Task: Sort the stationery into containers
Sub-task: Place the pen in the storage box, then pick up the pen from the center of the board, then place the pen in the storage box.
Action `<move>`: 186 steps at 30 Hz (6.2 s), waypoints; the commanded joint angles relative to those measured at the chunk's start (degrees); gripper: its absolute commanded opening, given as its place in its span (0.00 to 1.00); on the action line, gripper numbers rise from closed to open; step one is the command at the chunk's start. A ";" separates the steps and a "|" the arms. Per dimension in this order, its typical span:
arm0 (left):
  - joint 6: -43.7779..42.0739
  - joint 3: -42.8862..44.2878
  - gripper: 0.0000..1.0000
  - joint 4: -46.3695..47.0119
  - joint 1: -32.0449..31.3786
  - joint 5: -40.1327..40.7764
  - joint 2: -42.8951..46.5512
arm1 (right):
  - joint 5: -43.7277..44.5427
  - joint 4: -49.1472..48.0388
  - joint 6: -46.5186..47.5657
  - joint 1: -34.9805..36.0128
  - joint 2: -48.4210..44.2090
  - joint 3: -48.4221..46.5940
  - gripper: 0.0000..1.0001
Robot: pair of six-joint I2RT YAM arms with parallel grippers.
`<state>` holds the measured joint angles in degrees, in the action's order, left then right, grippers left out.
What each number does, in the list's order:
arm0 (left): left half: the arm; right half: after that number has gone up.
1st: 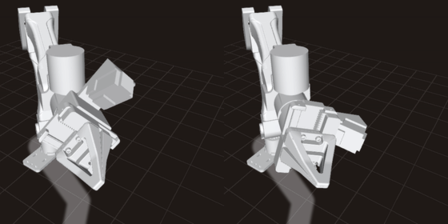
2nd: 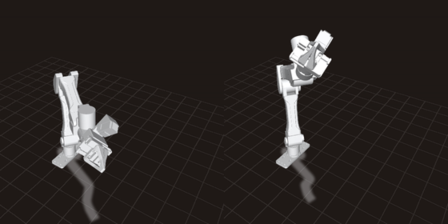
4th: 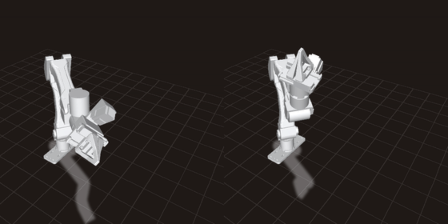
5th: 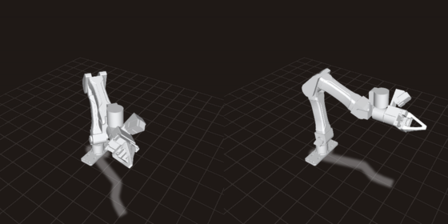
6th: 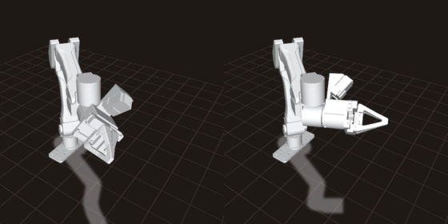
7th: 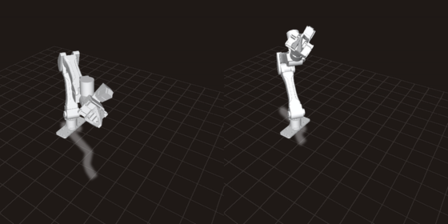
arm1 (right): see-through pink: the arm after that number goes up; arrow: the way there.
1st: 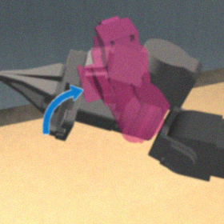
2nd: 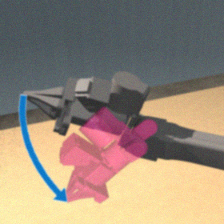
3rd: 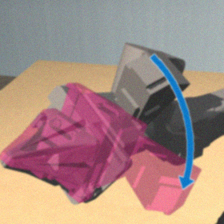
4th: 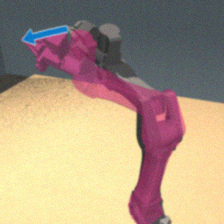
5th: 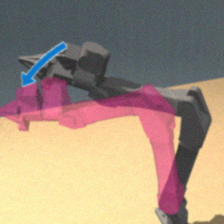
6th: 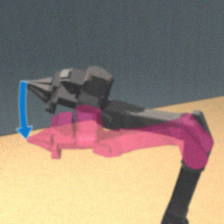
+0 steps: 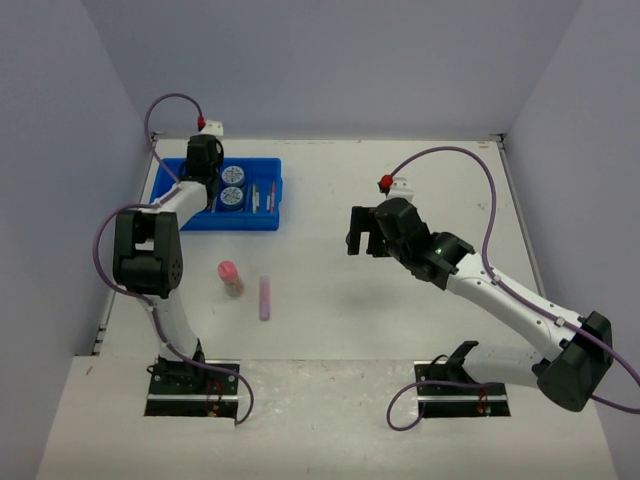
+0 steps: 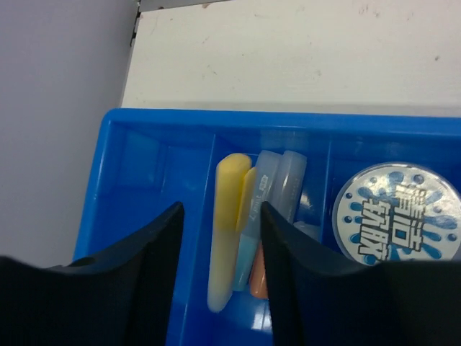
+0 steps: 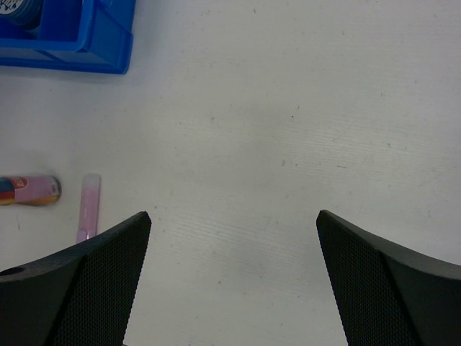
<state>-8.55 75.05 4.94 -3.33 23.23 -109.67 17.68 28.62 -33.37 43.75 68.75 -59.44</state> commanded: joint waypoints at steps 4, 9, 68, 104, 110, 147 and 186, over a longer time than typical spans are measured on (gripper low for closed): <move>2.39 2.28 0.67 -3.34 0.26 -3.84 6.74 | -3.95 -4.78 1.12 0.36 2.53 0.08 0.99; 12.82 6.83 0.98 -13.01 0.26 -5.38 17.26 | -1.77 -3.07 -1.10 6.07 10.43 -5.31 0.99; 31.81 -29.11 1.00 -23.39 -6.51 -21.48 72.65 | 8.52 6.13 -16.59 27.41 49.57 -25.60 0.20; 71.86 -45.02 0.04 45.76 -26.55 -59.13 37.90 | 19.43 -16.22 2.55 24.37 2.61 -0.15 0.00; 64.49 -40.41 0.00 36.72 -26.49 -58.69 36.96 | 20.19 -16.11 3.32 24.36 1.97 0.09 0.14; 7.13 -0.59 0.16 2.79 1.49 -7.61 3.42 | 9.44 -13.41 0.66 14.62 -11.87 10.50 0.99; 56.74 -33.65 1.00 -42.93 -25.06 -2.42 66.09 | 8.42 -13.94 2.46 14.46 -10.21 10.54 0.99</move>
<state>44.22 41.79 -32.14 -28.27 22.74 -42.78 25.80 16.27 -31.14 58.37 59.39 -49.19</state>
